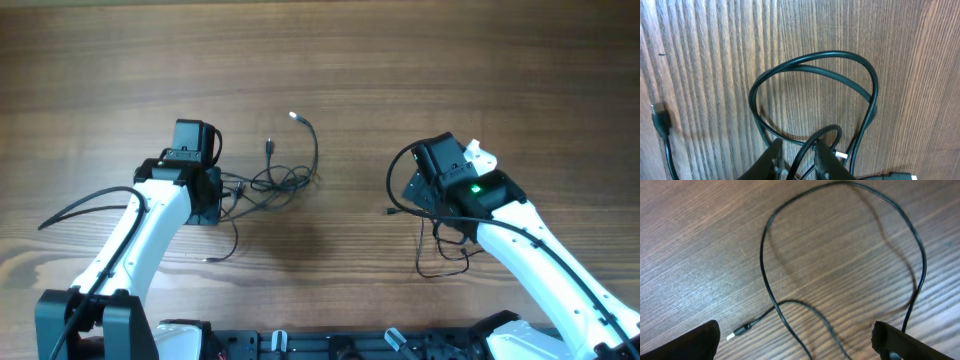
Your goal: Untangle cables
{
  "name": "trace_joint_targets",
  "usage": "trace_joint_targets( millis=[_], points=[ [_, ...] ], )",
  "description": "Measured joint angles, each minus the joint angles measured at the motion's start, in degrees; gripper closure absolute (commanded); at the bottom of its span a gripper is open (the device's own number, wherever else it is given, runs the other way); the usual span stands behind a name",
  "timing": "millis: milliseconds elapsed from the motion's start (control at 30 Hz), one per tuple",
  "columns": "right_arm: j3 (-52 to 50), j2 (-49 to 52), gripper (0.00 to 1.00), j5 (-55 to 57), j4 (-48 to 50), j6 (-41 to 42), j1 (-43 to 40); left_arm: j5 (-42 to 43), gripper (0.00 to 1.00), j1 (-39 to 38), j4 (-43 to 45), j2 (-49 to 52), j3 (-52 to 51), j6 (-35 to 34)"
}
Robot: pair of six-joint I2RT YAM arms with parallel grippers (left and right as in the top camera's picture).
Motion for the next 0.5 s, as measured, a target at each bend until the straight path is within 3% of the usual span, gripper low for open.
trace_joint_targets(
  millis=[133, 300, 500],
  points=[
    [-0.02, 0.0, 0.0, -2.12, -11.52, 9.77, -0.02, -0.02, 0.73, 0.0, 0.02, 0.0, 0.0, 0.07],
    [-0.02, 0.0, 0.0, -4.31, -15.15, 19.96, -0.07, -0.17, 0.71, 0.0, 0.0, 0.0, 0.0, 0.07],
    [-1.11, -0.04, 0.0, -10.93, -15.1, 26.58, -0.07, -0.17, 0.68, 0.0, 0.0, 0.0, 0.0, 0.07]
  ],
)
